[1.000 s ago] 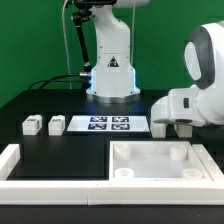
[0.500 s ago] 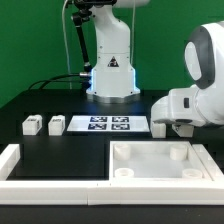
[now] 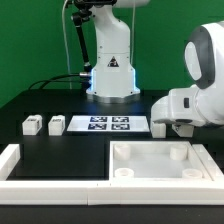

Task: Assemble square table

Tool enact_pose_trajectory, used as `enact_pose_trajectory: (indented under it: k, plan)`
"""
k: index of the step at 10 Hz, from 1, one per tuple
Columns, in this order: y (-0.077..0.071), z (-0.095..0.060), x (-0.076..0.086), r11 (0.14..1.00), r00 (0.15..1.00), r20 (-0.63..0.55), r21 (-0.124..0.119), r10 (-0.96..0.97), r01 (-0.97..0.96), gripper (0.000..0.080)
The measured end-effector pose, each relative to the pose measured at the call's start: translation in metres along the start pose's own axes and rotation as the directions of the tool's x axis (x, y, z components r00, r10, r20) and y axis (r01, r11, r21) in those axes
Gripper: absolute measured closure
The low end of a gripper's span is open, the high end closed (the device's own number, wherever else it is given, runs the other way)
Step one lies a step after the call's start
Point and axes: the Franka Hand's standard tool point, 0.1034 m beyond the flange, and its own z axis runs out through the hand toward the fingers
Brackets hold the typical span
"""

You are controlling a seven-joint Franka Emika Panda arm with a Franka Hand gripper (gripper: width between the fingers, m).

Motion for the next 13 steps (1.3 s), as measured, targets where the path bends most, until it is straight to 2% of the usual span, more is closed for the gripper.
enact_pose_trajectory:
  k: [1,4,5,6,7,9,10,11,12,13]
  plan:
    - [0.004,-0.012,-0.006,1.000,1.000,-0.015,0.004,-0.005,0.005,0.0509]
    - [0.053,-0.071,-0.047,0.998,0.995,-0.098,0.056,-0.009,0.014,0.0509]
    - [0.062,-0.085,-0.055,0.998,0.991,-0.136,0.065,-0.003,0.012,0.0509]
    - [0.058,-0.090,-0.045,0.997,0.962,-0.274,0.080,0.006,0.016,0.0509]
    - [0.056,-0.087,-0.047,0.996,0.938,-0.345,0.084,0.010,0.021,0.0509]
    - [0.050,-0.103,-0.039,0.994,0.877,-0.479,0.105,0.030,0.023,0.0509]
    - [0.056,-0.122,-0.040,0.994,0.857,-0.516,0.103,0.023,0.035,0.0509]
    - [0.070,-0.146,-0.037,0.994,0.812,-0.584,0.090,0.008,0.055,0.0509]
    - [0.081,-0.159,-0.035,0.995,0.783,-0.622,0.068,-0.016,0.074,0.0509]
    - [0.084,-0.165,-0.033,0.995,0.768,-0.641,0.069,-0.014,0.076,0.0509]
